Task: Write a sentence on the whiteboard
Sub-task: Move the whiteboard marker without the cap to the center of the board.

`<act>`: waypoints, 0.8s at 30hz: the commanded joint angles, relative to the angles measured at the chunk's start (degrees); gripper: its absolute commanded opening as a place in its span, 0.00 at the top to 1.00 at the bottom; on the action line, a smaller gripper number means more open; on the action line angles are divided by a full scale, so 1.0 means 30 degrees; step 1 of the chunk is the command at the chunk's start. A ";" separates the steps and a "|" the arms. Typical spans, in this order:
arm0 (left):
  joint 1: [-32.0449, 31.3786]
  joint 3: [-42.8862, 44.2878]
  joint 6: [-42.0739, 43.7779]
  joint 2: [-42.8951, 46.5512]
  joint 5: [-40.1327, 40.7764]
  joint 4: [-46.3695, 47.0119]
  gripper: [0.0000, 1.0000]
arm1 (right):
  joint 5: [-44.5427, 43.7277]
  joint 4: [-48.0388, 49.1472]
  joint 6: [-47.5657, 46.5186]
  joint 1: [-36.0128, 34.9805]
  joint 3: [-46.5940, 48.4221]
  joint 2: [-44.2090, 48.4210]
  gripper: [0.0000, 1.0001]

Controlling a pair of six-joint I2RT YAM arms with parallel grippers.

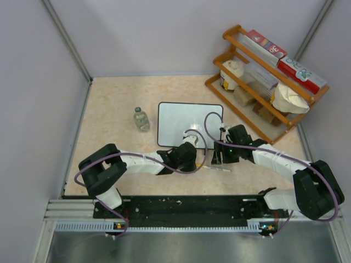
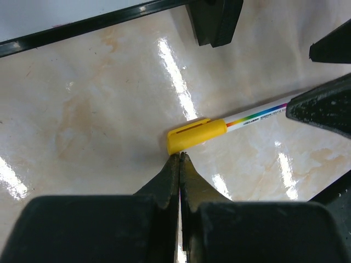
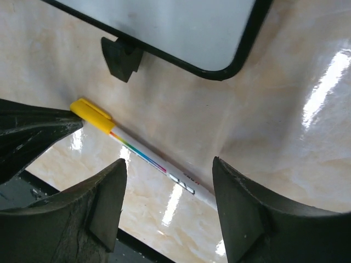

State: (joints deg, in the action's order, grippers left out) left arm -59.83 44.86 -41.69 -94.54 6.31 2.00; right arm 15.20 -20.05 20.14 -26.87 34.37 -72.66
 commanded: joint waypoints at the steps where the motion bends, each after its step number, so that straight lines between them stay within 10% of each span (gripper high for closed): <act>1: 0.0548 -0.0101 0.0304 -0.0564 -0.0517 0.0620 1.00 | -0.0117 0.0005 0.0229 -0.1060 0.0761 -0.0095 0.38; 24: 0.1370 0.0456 -0.0136 -0.1533 -0.2014 0.1736 1.00 | 0.2224 0.1291 0.1897 -0.2966 -0.0498 -0.1704 0.50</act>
State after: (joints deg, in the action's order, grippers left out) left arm -56.47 46.87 -41.89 -98.00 0.14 6.02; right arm 17.19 -19.14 23.88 -34.33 34.15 -75.83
